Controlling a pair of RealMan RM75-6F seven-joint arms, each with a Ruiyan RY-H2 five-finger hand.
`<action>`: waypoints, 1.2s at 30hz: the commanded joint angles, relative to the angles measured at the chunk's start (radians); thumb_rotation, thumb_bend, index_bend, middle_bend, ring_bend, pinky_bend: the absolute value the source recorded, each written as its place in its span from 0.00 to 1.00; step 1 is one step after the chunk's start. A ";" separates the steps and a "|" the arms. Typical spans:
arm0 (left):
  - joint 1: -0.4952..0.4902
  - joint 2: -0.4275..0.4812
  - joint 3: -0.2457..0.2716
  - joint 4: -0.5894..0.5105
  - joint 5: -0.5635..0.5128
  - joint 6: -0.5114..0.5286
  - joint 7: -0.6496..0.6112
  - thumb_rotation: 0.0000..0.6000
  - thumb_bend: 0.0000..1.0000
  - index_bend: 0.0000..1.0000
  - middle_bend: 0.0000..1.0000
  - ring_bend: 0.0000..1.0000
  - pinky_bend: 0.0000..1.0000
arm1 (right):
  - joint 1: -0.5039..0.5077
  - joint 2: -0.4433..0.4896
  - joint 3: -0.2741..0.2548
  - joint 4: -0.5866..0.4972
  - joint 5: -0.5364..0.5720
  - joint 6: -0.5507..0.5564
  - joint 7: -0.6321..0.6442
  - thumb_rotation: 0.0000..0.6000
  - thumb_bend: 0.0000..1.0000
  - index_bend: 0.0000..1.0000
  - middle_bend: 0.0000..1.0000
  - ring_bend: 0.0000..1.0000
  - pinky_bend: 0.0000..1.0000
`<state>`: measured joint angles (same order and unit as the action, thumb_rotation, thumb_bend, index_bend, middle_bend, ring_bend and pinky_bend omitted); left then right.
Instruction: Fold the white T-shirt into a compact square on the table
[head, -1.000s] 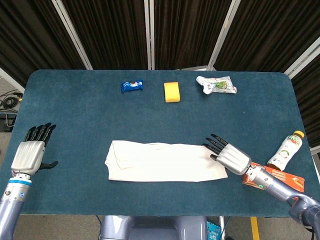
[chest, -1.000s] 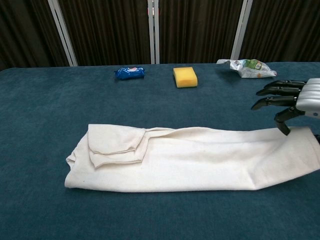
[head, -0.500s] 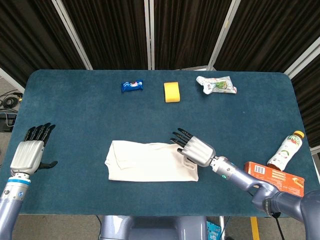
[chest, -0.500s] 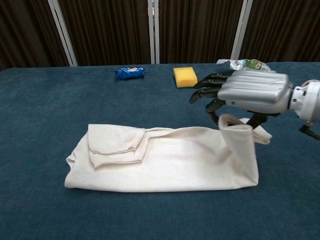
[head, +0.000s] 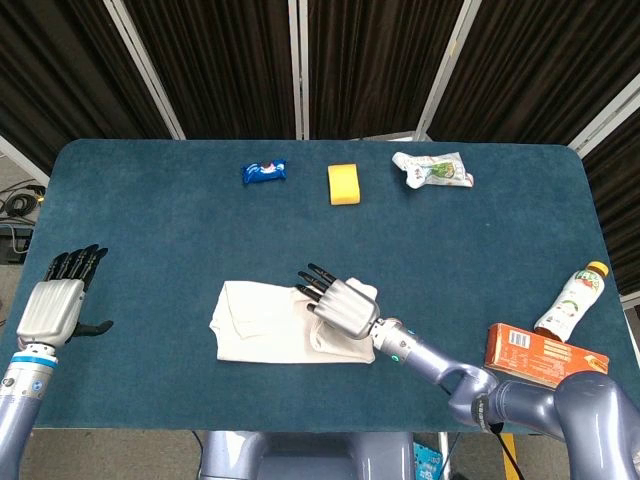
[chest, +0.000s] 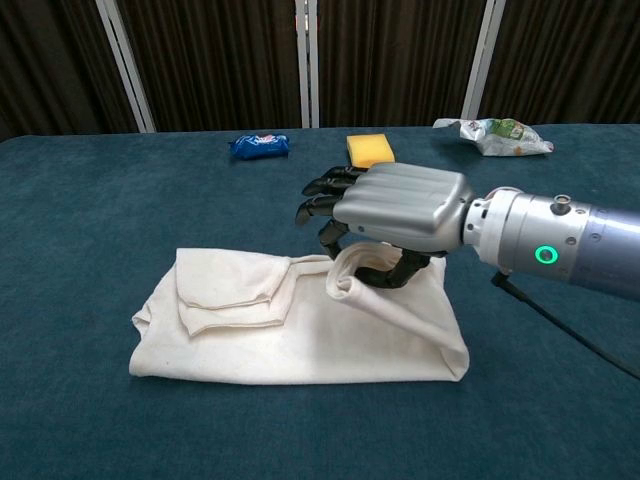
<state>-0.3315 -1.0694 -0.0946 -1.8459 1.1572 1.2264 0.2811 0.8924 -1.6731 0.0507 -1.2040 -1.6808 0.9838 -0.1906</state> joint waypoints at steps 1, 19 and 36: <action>0.000 0.002 0.000 -0.001 0.002 -0.001 -0.004 1.00 0.05 0.00 0.00 0.00 0.00 | 0.005 -0.043 0.024 0.018 0.032 -0.012 -0.043 1.00 0.38 0.71 0.17 0.00 0.00; 0.001 0.021 -0.003 0.006 0.005 -0.015 -0.049 1.00 0.05 0.00 0.00 0.00 0.00 | 0.071 -0.233 0.108 0.105 0.136 -0.077 -0.204 1.00 0.38 0.72 0.18 0.00 0.00; -0.005 0.023 -0.011 0.020 -0.018 -0.033 -0.066 1.00 0.05 0.00 0.00 0.00 0.00 | 0.162 -0.307 0.155 0.189 0.159 -0.127 -0.177 1.00 0.38 0.72 0.19 0.00 0.00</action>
<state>-0.3361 -1.0461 -0.1049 -1.8263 1.1397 1.1939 0.2157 1.0506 -1.9741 0.2023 -1.0207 -1.5236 0.8606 -0.3704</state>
